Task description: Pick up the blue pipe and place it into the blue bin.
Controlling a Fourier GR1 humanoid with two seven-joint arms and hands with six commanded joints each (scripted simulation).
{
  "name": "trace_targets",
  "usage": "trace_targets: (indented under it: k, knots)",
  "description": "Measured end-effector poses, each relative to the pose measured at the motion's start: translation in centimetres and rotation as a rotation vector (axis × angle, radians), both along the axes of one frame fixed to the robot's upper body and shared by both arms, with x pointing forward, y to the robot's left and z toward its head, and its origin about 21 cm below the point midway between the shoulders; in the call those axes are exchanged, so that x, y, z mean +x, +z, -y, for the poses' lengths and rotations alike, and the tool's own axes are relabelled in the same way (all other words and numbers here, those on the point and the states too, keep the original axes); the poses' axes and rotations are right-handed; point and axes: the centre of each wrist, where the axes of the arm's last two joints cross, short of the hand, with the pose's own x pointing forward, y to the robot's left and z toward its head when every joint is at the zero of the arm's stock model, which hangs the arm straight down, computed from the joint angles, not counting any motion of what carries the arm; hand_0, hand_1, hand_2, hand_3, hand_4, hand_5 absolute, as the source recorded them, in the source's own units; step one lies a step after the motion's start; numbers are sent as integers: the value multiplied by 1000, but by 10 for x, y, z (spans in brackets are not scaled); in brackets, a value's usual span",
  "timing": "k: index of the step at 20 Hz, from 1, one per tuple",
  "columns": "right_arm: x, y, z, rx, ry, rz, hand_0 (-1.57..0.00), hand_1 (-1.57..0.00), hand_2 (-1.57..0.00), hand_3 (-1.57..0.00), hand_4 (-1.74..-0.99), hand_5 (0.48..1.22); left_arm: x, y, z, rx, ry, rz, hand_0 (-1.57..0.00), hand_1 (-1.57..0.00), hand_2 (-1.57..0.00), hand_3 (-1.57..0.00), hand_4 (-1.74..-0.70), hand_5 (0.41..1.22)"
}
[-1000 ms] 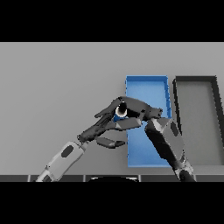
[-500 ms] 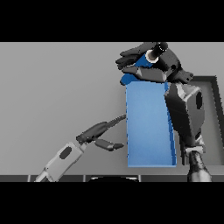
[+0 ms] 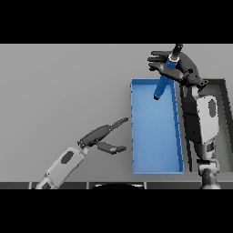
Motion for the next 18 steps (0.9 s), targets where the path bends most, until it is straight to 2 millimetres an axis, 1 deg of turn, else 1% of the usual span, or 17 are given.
trace_targets:
  k: [2, 3, 4, 5, 6, 7, 9, 10, 11, 12, 13, 14, 15, 16, 17, 18]
  knots:
    - [-6, -29, 6, -16, -41, -109, -1571, -1571, -1571, -1571, -1741, 1120, 0, 2, -2, -6, -12, 1, 1, 1, 1, 1, -887, 470]
    - [-10, -39, 9, -21, -61, -148, -1571, -1571, -1571, -1571, -1741, 1120, -2, 0, 1, -7, -16, -9, 1, 1, 1, 1, -887, 466]
    - [-9, -51, 10, -33, -74, -196, -1571, -1571, -1571, -1571, -1741, 1120, -2, -2, 2, -8, -10, -9, 1, 1, 1, 1, -883, 464]
    - [-11, -60, 11, -56, -86, -232, -1571, -1571, -1571, -1571, -1741, 1122, -3, -2, 1, -8, -9, -3, 1, 1, 1, 1, -881, 463]
    - [-14, -73, 12, -76, -91, -279, -1571, -1571, -1571, -1571, -1694, 1124, -1, -2, 2, -4, -8, -5, 1, 1, 1, 1, -881, 463]
    - [-18, -86, 14, -97, -93, -318, -1571, -1571, -1571, -1571, -1655, 1124, -4, 0, 4, -25, -14, 2, 1, 1, 1, 1, -882, 464]
    - [-27, -107, 21, -144, -89, -388, -1571, -1571, -1571, -1571, -1591, 1114, -1, 3, 1, -13, -6, 3, 1, 1, 1, 1, -884, 460]
    - [-28, -115, 22, -181, -93, -432, -1571, -1571, -1571, -1330, -1599, 1110, -2, 3, 2, -9, 0, -5, 1, 1, 1, 1, -885, 457]
    - [-30, -124, 19, -208, -91, -480, -1563, -1459, -1393, -1122, -1547, 1133, -3, 1, 3, -5, -1, -10, 1, 1, 1, 1, -886, 455]
    - [-30, -131, 18, -230, -106, -532, -1306, -1167, -1114, -897, -1503, 1150, -5, -1, 1, -2, -3, -16, 1, 1, 1, 1, -886, 453]
    - [-27, -135, 19, -238, -111, -580, -1045, -933, -891, -718, -1455, 1164, -3, 1, 1, -1, 2, -15, 1, 1, 1, 1, -885, 454]
    - [-27, -141, 17, -257, -111, -632, -836, -746, -712, -574, -1392, 1176, -4, 2, 4, -5, 1, -11, 1, 1, 1, 1, -885, 453]
    - [-27, -147, 19, -273, -125, -682, -668, -597, -570, -459, -1338, 1157, -2, 2, 3, 0, 2, -9, 1, 1, 1, 1, -886, 454]
    - [-25, -146, 15, -269, -111, -709, -534, -477, -456, -367, -1285, 1141, -6, -1, 7, 2, -5, -14, 1, 1, 1, 1, -888, 453]
    - [-25, -145, 17, -317, -70, -705, -427, -382, -364, -293, -1242, 1081, -4, 4, 5, -14, 1, -8, 1, 1, 1, 1, -889, 453]
    - [-28, -145, 15, -355, -48, -705, -342, -305, -291, -234, -1208, 1028, -3, 4, 4, -1, 3, -13, 1, 1, 1, 1, -891, 452]
